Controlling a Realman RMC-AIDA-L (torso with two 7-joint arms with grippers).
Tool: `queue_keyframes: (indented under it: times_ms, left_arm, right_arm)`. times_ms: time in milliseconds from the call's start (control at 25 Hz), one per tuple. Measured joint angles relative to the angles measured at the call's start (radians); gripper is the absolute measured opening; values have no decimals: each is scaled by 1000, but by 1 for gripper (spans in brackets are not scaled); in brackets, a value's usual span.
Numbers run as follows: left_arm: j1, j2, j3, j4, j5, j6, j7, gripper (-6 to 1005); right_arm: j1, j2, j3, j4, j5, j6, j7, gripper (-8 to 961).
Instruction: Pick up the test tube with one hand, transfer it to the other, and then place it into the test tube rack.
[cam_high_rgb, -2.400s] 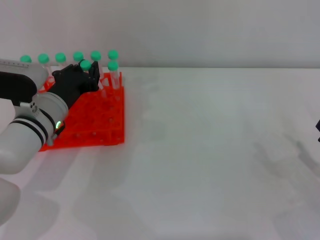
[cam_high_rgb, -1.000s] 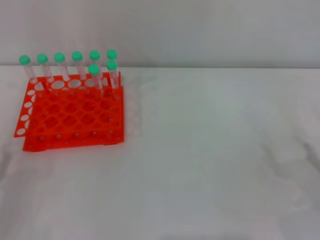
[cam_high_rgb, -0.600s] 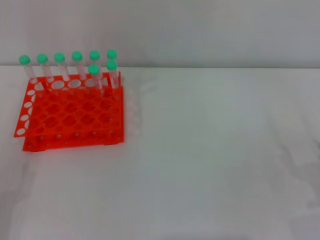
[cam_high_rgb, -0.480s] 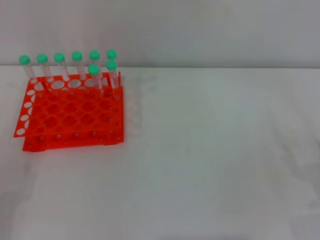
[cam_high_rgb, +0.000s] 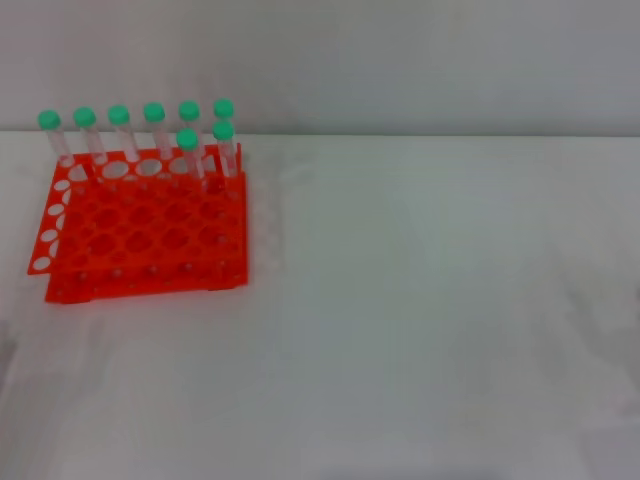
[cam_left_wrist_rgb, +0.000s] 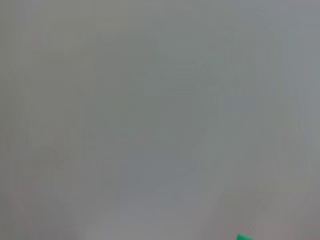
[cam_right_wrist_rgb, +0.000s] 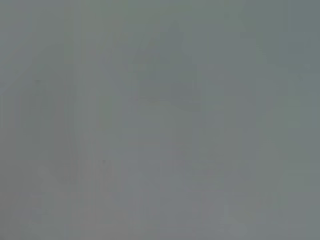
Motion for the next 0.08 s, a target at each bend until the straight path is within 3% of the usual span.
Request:
queue_keyframes:
  times_ms: [80]
  left_arm:
    - [-6,0,0,-2,1,4,0,862]
  right_arm:
    - [1,0,1,0,0,0,1,861]
